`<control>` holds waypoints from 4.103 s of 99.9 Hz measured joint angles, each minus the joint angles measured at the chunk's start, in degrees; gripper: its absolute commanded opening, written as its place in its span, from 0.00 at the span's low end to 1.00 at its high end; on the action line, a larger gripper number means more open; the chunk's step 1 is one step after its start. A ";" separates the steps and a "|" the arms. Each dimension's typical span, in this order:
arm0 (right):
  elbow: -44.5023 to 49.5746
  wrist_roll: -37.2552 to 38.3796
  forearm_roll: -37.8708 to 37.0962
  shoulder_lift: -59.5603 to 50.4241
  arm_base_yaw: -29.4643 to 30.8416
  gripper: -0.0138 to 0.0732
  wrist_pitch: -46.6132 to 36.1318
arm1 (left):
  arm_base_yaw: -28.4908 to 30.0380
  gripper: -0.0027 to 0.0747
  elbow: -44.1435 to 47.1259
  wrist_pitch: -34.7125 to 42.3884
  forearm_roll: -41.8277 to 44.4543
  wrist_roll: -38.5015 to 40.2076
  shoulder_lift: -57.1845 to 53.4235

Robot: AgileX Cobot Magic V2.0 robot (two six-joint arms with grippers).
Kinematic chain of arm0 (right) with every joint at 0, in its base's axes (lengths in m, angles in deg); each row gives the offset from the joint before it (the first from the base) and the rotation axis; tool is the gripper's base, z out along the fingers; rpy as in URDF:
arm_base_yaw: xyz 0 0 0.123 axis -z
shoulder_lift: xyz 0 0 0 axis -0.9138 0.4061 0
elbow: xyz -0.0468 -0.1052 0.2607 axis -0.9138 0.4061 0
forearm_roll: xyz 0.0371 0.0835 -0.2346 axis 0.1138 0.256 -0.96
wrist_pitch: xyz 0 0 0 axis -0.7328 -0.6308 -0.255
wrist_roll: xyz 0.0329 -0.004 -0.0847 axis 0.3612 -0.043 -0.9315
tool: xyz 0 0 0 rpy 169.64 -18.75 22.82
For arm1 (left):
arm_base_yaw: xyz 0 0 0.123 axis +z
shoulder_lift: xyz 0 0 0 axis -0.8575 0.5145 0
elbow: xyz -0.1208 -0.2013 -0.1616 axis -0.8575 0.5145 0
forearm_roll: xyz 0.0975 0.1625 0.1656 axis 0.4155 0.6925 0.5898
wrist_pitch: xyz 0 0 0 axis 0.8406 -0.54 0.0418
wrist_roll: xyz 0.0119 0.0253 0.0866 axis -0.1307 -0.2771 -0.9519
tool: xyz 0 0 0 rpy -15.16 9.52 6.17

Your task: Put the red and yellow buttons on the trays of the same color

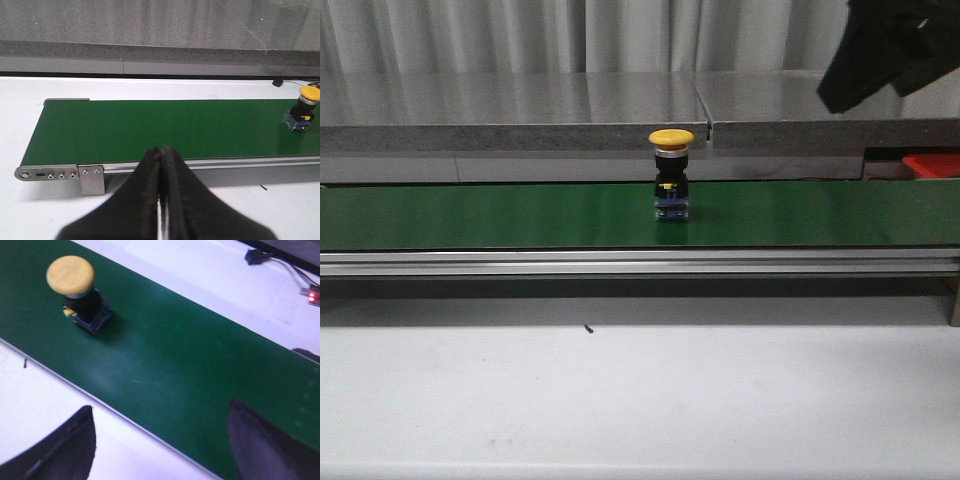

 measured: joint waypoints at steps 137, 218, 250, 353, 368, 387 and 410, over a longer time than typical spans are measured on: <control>-24.80 -0.36 2.11 29.22 -5.00 0.56 6.93 | 0.00 0.01 0.00 0.00 0.00 0.00 -0.03; -23.75 1.86 2.11 11.15 13.87 0.25 23.67 | 0.00 0.01 0.00 0.00 0.00 0.00 -0.03; -11.41 2.22 2.11 3.46 40.07 0.25 20.71 | 0.00 0.01 0.00 0.00 0.00 0.00 -0.03; -2.21 2.27 6.24 21.20 53.56 0.25 -1.17 | 0.00 0.01 0.00 0.00 0.00 0.00 -0.03; -2.21 2.18 6.68 21.56 53.56 0.25 -1.17 | 0.00 0.01 0.00 0.00 0.00 0.00 -0.03; -2.18 2.18 6.81 21.94 53.56 0.25 -1.03 | 0.00 0.01 0.00 0.00 0.00 0.00 -0.03; -2.09 2.18 7.07 23.45 53.56 0.36 -0.51 | 0.00 0.01 0.00 0.00 0.00 0.00 -0.03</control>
